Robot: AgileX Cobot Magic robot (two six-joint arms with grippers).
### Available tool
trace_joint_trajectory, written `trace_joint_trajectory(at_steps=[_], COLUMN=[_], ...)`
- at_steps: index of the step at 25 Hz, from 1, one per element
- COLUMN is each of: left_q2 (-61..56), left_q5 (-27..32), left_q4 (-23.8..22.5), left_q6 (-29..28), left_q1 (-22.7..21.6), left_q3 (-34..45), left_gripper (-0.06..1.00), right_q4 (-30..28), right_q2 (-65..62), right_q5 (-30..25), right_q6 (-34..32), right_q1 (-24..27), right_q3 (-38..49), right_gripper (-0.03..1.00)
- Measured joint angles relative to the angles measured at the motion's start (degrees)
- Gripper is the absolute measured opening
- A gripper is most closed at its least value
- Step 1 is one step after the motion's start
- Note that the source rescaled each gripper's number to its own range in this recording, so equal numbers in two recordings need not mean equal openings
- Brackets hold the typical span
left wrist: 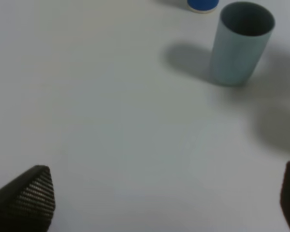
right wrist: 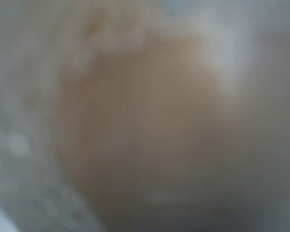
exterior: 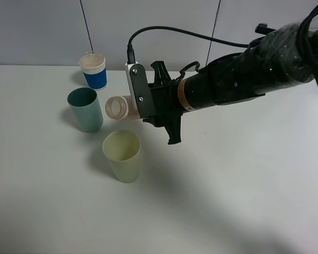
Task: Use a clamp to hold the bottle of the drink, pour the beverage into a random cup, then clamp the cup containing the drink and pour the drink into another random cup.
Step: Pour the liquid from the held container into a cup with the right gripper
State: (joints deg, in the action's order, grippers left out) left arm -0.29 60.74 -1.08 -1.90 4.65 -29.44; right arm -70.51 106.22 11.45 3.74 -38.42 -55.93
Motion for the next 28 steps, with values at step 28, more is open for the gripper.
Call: trace_joint_trajectory(at_steps=[28], left_q2=[0.00], left_q5=[0.00], left_q4=[0.00], left_q6=[0.00], left_q1=[0.00], left_q3=[0.00], left_gripper=[0.95], right_q4=[-5.58], right_q2=[0.00], right_q5=[-5.48], right_q6=[0.00], right_q1=[-2.25], right_q3=[0.00], right_gripper=[0.03])
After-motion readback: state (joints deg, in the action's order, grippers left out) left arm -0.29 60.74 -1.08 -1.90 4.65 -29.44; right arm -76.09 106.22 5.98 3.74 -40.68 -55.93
